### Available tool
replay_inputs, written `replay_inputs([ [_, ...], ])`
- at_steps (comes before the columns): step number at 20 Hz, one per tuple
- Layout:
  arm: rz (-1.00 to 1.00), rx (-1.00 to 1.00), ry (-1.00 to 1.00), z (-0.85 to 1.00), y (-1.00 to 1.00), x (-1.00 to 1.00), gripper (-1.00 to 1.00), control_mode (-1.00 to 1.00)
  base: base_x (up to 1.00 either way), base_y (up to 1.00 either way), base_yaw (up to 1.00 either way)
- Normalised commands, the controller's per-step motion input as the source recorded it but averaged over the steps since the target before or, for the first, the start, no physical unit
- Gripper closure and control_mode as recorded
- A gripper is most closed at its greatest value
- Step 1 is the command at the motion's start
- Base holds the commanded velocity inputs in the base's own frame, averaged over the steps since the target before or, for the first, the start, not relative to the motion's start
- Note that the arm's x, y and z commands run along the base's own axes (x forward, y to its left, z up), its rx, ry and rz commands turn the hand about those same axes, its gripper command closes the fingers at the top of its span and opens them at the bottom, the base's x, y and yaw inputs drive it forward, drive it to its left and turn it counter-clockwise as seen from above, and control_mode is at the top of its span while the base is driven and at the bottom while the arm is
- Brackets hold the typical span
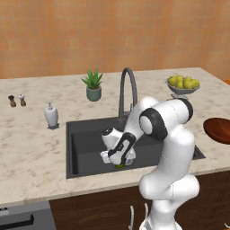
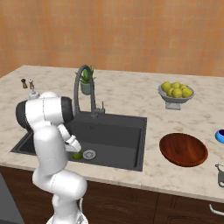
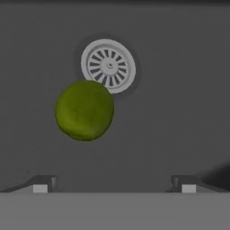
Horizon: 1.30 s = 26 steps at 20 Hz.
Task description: Pick the lime from the sink and place it in the bowl. Then pick the bowl and place it in the microwave. Then close the microwave door and press the start button.
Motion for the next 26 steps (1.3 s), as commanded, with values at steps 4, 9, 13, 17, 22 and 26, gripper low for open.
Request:
replay_inputs([
  [4, 0.00, 0.00, 0.00, -0.31, 0.00, 0.23, -1.00, -1.00, 0.00, 0.00, 0.00],
  [9, 0.00, 0.00, 0.00, -0.27, 0.00, 0.23, -1.00, -1.00, 0.00, 0.00, 0.00],
  [13, 0.00, 0.00, 0.00, -0.20, 0.00, 0.30, -1.00, -1.00, 0.00, 0.00, 0.00],
  [17, 0.00, 0.00, 0.00, -0.27, 0.00, 0.26, -1.00, -1.00, 0.00, 0.00, 0.00],
  [22, 0.00, 0.00, 0.00, -0.24, -0.01, 0.17, 1.00, -1.00, 0.00, 0.00, 0.00],
  [26, 0.00, 0.00, 0.02, -0.02, -0.01, 0.00, 1.00, -1.00, 0.00, 0.00, 0.00],
])
